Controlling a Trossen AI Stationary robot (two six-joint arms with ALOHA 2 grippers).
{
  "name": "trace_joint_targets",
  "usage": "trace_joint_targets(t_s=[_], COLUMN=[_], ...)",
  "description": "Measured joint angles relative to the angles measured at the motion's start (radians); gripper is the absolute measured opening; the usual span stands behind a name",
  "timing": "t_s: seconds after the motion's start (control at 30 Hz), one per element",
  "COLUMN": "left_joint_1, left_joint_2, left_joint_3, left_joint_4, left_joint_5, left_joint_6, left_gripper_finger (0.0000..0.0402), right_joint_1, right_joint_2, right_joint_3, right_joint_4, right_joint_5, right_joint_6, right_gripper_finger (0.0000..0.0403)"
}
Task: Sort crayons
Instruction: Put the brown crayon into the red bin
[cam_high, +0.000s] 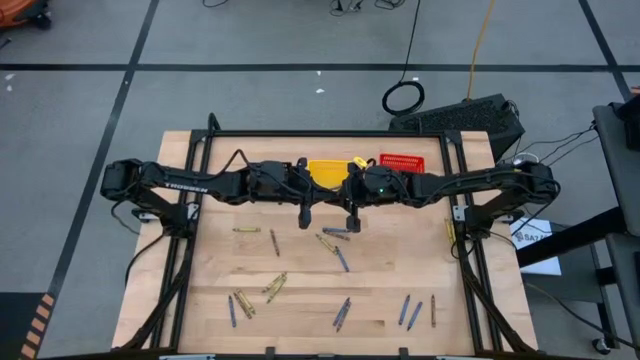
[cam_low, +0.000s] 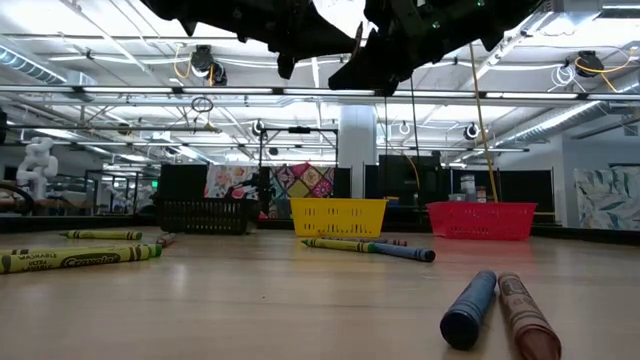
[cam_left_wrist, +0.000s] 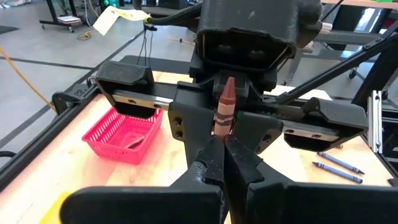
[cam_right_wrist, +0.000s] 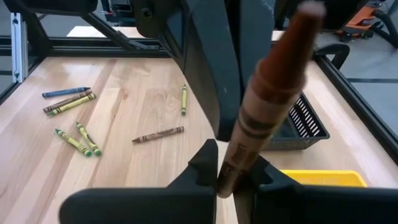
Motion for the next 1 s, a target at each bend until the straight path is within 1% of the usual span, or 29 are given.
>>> trace_joint_targets(t_s=[0.13, 0.33, 0.53, 0.73, 1.0], left_joint_1=[0.000, 0.000, 0.000, 0.000, 0.000], left_joint_2=[0.001, 0.002, 0.002, 0.002, 0.002], left_joint_3=[-0.001, -0.001, -0.001, -0.001, -0.001], left_joint_4=[-0.010, -0.045, -0.087, -0.117, -0.193], left_joint_5=[0.000, -0.002, -0.007, -0.007, -0.007], left_joint_6=[0.001, 0.001, 0.001, 0.000, 0.000], left_gripper_finger=[0.0001, 0.0001, 0.0000, 0.0000, 0.0000], right_joint_1=[0.000, 0.000, -0.014, -0.073, -0.198], right_joint_2=[-0.020, -0.100, -0.172, -0.202, -0.201], right_joint_3=[0.000, 0.000, 0.000, 0.000, 0.000], right_joint_4=[-0.046, -0.223, -0.407, -0.598, -0.758], right_joint_5=[0.019, 0.159, 0.239, 0.316, 0.319], right_joint_6=[0.014, 0.013, 0.006, 0.035, 0.012], right_gripper_finger=[0.0001, 0.0001, 0.0001, 0.0001, 0.0002])
